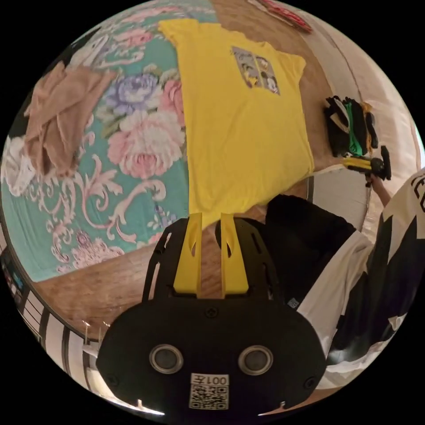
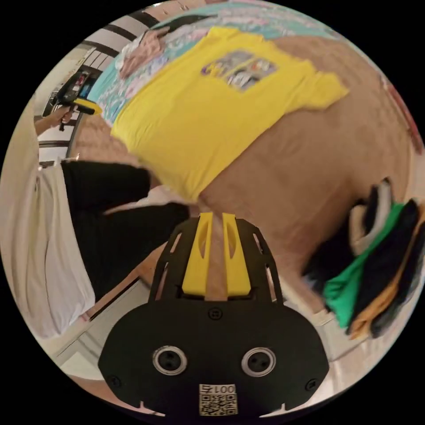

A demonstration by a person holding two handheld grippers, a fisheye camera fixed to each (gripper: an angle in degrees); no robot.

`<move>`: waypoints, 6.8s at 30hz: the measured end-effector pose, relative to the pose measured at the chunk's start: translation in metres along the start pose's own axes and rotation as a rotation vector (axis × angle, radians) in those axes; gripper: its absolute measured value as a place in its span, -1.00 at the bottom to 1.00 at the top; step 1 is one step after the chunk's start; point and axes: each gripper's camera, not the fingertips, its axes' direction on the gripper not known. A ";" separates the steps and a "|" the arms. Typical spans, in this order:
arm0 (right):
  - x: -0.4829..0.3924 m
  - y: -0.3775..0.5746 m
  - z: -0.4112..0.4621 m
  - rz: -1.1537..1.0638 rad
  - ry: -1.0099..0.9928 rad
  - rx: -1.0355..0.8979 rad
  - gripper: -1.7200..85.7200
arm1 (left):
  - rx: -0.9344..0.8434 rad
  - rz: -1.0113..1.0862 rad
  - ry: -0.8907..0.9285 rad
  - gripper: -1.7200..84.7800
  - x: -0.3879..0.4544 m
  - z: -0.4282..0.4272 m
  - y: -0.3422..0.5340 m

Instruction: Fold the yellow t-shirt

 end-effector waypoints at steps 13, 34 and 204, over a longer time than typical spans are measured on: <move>0.228 -0.276 -0.061 -0.534 0.264 0.012 -0.74 | 0.327 0.457 -0.130 -0.90 0.166 0.017 -0.439; 0.426 -0.364 -0.079 -0.102 -0.580 -0.289 -0.96 | 0.310 0.276 -0.234 -0.98 0.170 0.040 -0.576; 0.179 -0.630 -0.179 -0.534 -1.254 0.383 -0.95 | 0.584 0.439 0.991 -0.65 0.000 -0.401 -0.152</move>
